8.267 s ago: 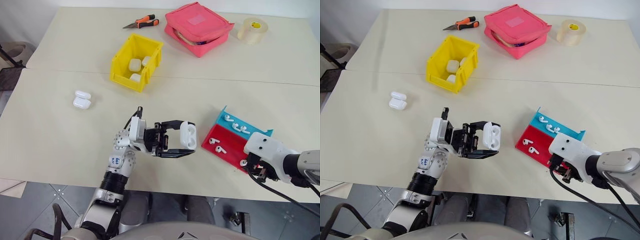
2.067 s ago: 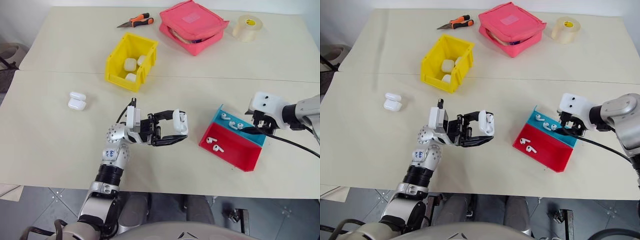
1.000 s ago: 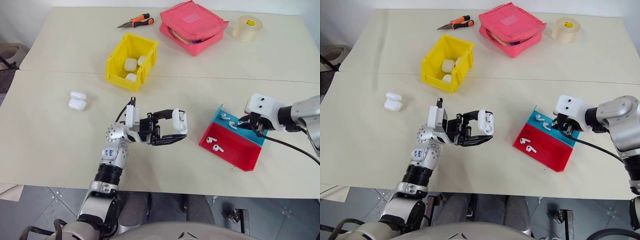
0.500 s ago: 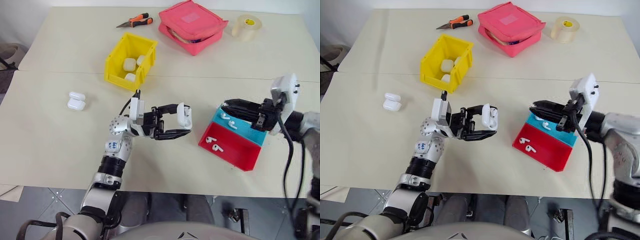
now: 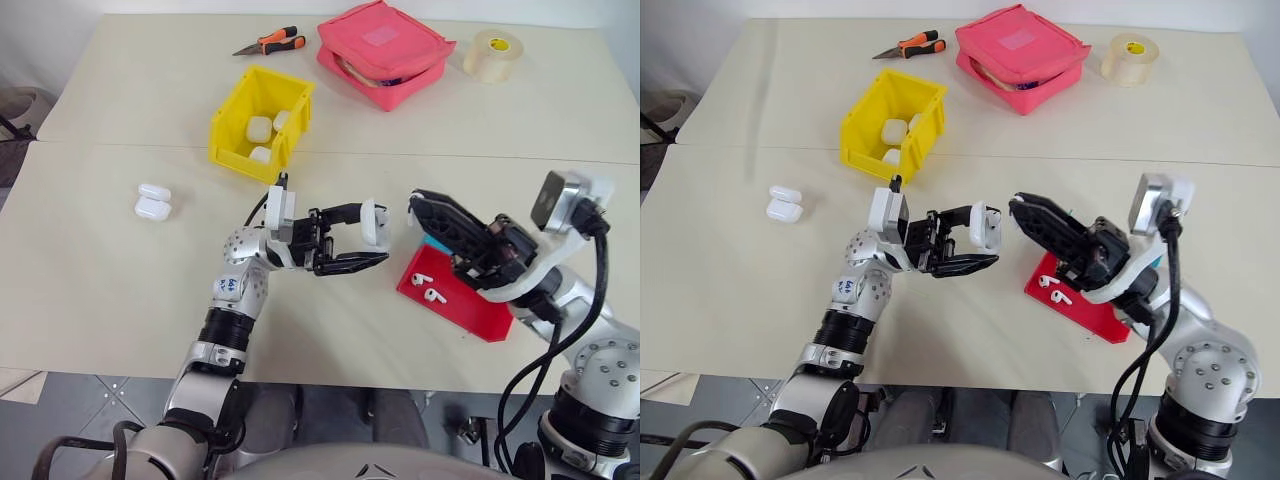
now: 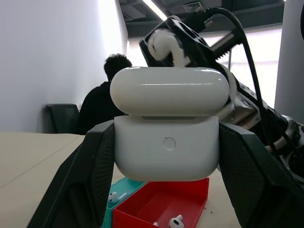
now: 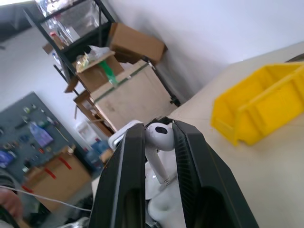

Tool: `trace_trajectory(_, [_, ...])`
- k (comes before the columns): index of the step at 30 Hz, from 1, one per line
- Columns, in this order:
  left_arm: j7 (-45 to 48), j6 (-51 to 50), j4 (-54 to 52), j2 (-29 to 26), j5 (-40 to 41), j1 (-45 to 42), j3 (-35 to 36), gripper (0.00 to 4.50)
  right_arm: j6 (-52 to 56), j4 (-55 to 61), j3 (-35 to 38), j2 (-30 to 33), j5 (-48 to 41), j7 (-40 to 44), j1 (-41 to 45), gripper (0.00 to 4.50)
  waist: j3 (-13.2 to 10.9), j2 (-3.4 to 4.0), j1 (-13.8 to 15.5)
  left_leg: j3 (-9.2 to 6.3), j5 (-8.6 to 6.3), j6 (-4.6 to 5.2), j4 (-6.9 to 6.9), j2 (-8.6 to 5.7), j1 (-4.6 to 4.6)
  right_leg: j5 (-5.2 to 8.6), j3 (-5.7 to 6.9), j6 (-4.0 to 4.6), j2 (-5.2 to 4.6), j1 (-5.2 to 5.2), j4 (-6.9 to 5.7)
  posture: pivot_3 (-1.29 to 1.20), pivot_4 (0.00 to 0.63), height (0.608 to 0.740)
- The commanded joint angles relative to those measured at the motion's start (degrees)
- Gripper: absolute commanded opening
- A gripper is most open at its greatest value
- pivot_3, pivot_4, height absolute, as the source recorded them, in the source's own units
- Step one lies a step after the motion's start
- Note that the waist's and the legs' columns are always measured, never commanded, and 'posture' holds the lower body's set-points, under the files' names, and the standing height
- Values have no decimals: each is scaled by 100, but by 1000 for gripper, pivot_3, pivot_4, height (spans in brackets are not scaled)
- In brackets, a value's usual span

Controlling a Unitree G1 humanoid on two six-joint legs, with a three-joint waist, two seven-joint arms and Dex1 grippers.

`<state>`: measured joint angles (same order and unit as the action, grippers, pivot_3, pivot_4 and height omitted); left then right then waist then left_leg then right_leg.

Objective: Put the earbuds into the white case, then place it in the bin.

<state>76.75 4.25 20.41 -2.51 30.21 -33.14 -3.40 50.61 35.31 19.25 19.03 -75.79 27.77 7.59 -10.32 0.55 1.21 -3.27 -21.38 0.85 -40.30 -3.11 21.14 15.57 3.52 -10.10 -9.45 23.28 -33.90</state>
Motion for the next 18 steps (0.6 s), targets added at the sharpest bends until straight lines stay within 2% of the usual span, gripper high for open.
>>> trace_trajectory(1, [-43, -36, -297, 47, 92, -90, -13, 2809, -408, 204, -247, -89, 45, -44, -70, 630, 0, 0, -1, 2, 0, 1, 0, -1, 0, 0, -2, 0, 0, 0, 0, 0, 150, 740])
trace_trajectory(18, [-447, -246, -473, 130, 193, -102, 118, 2809, -1327, -47, -1052, -141, 744, 164, -491, 630, 1, 1, 2, 2, 1, 1, 0, -1, -1, 0, -2, 0, 0, 1, -2, 0, 150, 740])
